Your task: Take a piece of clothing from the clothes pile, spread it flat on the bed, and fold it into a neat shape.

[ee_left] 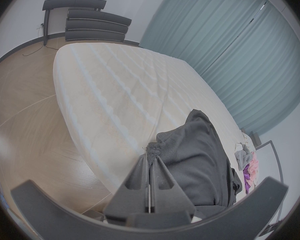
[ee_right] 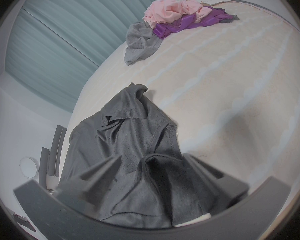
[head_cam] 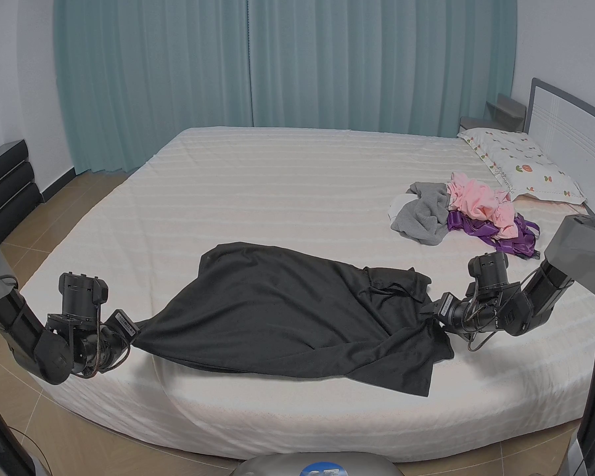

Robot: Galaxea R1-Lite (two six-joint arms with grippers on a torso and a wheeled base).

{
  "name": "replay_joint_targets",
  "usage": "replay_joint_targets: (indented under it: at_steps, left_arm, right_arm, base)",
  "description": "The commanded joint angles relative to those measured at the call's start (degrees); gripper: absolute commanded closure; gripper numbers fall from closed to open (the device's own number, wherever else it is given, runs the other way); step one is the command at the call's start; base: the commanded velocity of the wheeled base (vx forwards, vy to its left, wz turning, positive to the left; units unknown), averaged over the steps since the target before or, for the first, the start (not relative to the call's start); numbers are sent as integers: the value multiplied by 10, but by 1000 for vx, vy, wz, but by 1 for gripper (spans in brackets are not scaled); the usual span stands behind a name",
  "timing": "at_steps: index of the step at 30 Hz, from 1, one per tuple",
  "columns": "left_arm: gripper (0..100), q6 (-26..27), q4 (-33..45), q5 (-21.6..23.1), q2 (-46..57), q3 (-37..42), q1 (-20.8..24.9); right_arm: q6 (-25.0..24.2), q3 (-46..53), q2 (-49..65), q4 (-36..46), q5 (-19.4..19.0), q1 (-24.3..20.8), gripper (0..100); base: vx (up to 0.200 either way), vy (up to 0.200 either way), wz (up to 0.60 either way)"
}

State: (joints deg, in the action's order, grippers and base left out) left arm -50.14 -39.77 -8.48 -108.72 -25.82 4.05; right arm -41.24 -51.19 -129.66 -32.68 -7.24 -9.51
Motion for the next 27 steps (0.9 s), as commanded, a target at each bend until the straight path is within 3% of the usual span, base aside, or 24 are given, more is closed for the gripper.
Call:
replay_joint_targets:
  at_steps: [1, 17, 27]
  left_arm:
    - [100, 0, 0, 0, -9, 0, 0]
    - [100, 0, 0, 0, -22, 2, 0]
    - [100, -1, -1, 0, -37, 1, 3]
  right_arm:
    - [2, -24, -30, 9, -1, -6, 100]
    - [-2, -146, -31, -1, 10, 15, 100]
    - [10, -210, -61, -76, 21, 10, 100]
  base:
    - [0, 0, 0]
    - [0, 0, 0]
    - [0, 0, 0]
